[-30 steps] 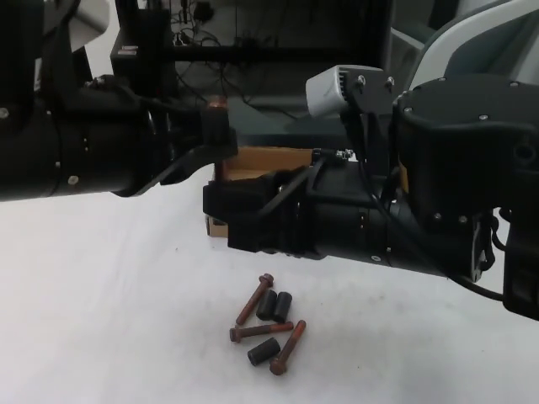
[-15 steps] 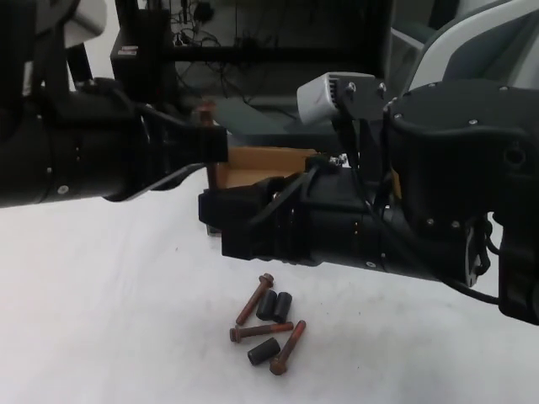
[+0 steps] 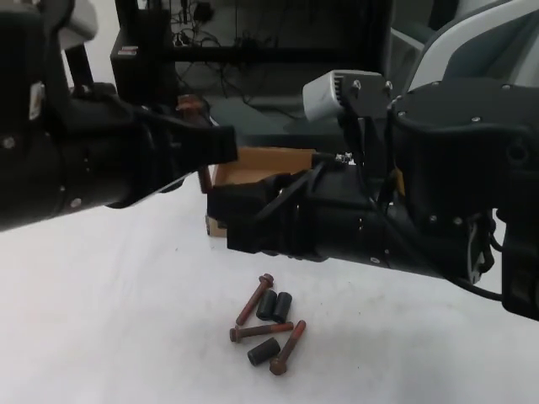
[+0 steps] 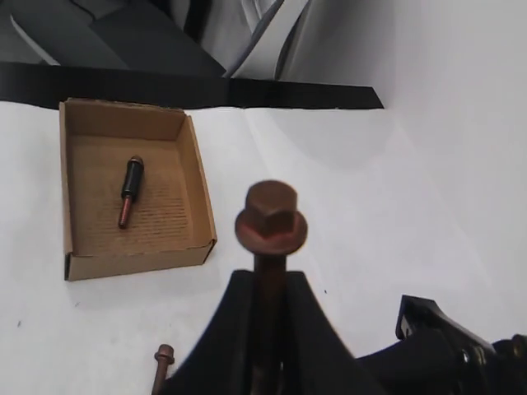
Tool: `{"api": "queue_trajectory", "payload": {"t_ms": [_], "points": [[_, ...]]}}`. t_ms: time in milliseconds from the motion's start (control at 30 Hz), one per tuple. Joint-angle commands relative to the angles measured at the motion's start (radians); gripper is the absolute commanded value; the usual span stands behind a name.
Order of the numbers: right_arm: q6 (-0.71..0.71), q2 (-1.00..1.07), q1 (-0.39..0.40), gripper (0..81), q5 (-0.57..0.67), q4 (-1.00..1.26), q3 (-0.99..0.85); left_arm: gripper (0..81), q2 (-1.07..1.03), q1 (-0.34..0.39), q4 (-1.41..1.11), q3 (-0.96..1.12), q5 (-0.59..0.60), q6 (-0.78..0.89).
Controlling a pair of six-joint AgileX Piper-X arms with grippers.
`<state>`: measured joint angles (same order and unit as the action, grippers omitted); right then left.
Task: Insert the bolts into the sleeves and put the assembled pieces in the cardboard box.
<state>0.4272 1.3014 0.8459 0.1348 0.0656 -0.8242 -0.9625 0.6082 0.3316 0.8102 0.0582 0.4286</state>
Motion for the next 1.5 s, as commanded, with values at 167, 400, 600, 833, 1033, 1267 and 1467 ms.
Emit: {"api": "queue_trajectory", "payload": {"t_ms": [167, 400, 600, 833, 1033, 1267, 1467], "points": [[-0.027, -0.009, -0.003, 0.4, 0.008, 0.013, -0.013, 1.7, 0.009, 0.052, -0.081, 0.006, -0.031, -0.001], [-0.055, -0.009, -0.001, 0.4, 0.059, -0.051, -0.013, 1.7, 0.009, 0.052, -0.083, 0.006, -0.031, -0.055], [-0.068, -0.009, -0.001, 0.4, 0.067, -0.084, -0.013, 1.7, 0.009, 0.050, -0.083, 0.012, -0.035, -0.054], [-0.068, -0.009, -0.001, 0.4, 0.067, -0.073, -0.013, 1.7, 0.009, 0.050, -0.081, 0.012, -0.035, -0.103], [-0.066, -0.018, -0.001, 0.4, 0.065, -0.022, -0.013, 1.7, 0.009, 0.050, -0.059, 0.012, -0.035, -0.105], [-0.066, -0.021, -0.001, 0.4, 0.043, -0.016, -0.013, 1.7, 0.009, 0.050, -0.030, 0.012, -0.035, -0.104], [-0.066, -0.030, -0.001, 0.4, 0.019, -0.016, -0.013, 1.7, 0.009, 0.050, -0.030, 0.012, -0.043, -0.108]]}}
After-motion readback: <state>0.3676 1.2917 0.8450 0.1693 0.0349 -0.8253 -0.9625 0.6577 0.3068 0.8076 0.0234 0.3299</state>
